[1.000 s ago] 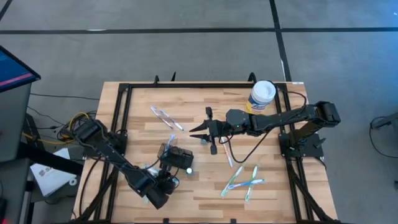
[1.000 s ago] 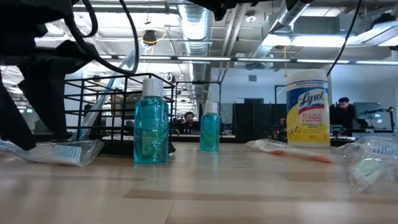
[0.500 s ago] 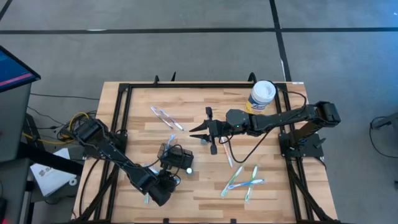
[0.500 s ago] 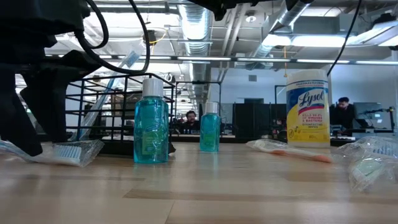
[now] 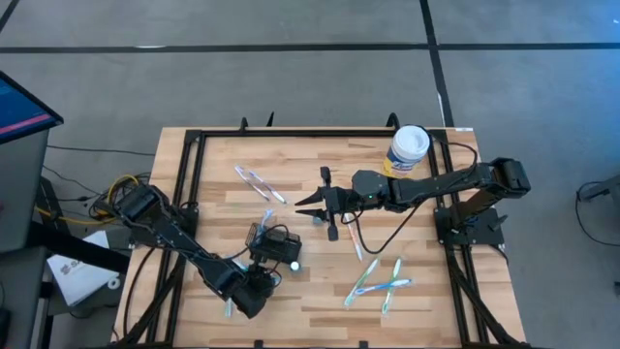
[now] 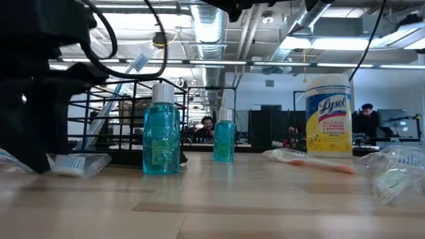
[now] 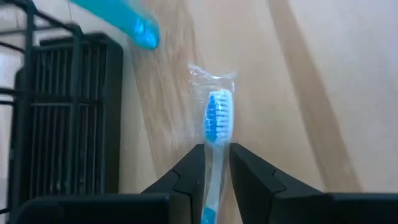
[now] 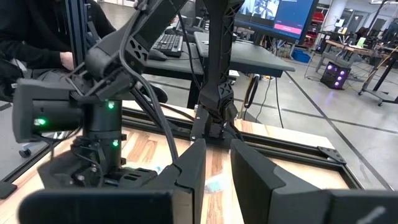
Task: Pick & Place toothbrushing station
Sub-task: Put the left blue toothbrush into the left compartment of the wire organizer
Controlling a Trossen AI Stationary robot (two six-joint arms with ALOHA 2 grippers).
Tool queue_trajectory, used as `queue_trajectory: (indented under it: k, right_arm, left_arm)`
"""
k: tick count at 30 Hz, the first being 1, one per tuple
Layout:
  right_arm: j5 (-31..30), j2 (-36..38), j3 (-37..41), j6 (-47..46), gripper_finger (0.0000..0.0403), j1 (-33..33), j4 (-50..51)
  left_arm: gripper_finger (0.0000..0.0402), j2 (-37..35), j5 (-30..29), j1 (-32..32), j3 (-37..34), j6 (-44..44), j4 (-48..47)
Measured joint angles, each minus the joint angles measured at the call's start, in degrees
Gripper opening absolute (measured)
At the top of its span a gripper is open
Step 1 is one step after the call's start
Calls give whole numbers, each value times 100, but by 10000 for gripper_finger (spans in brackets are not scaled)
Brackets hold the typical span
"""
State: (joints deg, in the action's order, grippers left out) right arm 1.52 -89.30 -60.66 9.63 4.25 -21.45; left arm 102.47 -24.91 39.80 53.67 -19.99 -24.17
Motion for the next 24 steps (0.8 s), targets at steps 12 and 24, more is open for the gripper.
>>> queue_trajectory:
  k: [12, 24]
  right_arm:
    - [0, 0, 0, 0, 67, 0, 0]
    - [0, 0, 0, 0, 67, -2, 0]
  left_arm:
    - [5, -9, 26, -68, -98, -21, 195]
    - [1, -544, -78, 97, -111, 3, 180]
